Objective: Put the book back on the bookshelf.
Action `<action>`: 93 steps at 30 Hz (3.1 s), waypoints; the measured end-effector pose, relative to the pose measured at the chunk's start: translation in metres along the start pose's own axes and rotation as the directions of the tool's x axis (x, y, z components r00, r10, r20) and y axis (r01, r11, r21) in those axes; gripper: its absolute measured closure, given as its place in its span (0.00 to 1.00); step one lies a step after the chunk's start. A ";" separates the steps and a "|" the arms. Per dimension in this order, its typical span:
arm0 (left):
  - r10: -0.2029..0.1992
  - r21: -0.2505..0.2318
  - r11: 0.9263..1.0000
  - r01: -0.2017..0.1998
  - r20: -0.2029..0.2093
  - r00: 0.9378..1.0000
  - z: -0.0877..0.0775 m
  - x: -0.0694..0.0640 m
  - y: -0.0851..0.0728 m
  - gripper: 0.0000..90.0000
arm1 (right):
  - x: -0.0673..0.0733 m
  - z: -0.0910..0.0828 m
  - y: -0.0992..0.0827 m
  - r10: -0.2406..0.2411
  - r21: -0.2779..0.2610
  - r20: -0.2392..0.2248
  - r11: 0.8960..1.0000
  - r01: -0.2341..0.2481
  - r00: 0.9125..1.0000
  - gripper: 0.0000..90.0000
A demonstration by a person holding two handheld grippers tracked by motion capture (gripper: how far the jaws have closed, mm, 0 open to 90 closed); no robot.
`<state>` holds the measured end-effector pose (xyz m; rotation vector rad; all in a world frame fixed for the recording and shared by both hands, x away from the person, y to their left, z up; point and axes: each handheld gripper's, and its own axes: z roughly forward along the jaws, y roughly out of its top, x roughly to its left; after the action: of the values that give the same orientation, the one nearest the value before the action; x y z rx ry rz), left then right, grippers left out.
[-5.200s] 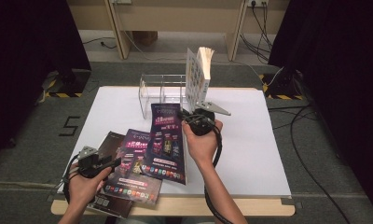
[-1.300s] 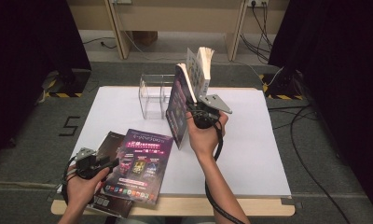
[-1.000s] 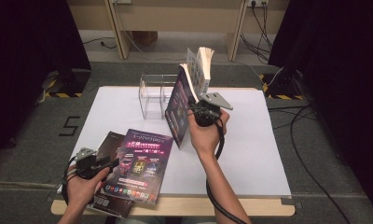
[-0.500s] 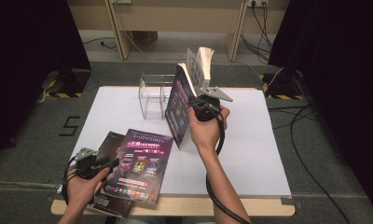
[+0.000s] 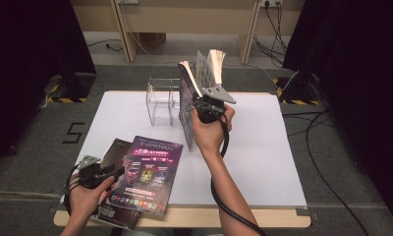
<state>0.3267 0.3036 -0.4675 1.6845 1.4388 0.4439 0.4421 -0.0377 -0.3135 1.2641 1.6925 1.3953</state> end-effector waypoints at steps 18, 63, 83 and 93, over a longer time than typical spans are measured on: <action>-0.003 0.001 1.000 0.003 0.001 1.000 0.001 0.001 0.000 0.58 | -0.002 0.024 0.016 0.001 -0.061 0.033 0.998 0.001 0.999 0.92; 0.000 0.000 1.000 0.000 0.001 1.000 0.001 0.002 0.000 0.59 | -0.002 0.073 0.004 -0.010 -0.076 0.104 0.997 0.018 0.995 0.91; 0.004 0.003 1.000 -0.005 0.001 1.000 0.001 0.000 0.000 0.59 | -0.012 0.072 0.015 0.015 0.044 0.066 0.999 -0.018 0.998 0.78; 0.006 0.004 1.000 -0.006 0.005 1.000 0.002 -0.001 0.000 0.59 | -0.010 0.075 0.028 0.048 0.158 0.124 0.985 -0.067 0.991 0.92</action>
<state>0.3275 0.3021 -0.4684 1.6921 1.4320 0.4401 0.5205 -0.0185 -0.3083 1.4669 1.7268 1.2081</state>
